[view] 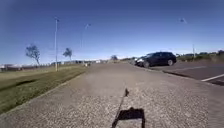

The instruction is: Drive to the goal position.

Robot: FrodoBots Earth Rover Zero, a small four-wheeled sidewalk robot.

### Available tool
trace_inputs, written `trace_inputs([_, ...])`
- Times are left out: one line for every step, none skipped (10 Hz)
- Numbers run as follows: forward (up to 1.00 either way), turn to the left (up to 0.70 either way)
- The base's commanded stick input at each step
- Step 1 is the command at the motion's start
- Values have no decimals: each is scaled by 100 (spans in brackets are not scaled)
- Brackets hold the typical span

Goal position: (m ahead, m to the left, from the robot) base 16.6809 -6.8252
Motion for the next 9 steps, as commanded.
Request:
trace_inputs([70, 0])
trace_inputs([70, 0])
trace_inputs([70, 0])
trace_inputs([70, 0])
trace_inputs([70, 0])
trace_inputs([70, 0])
trace_inputs([70, 0])
trace_inputs([70, 0])
trace_inputs([70, 0])
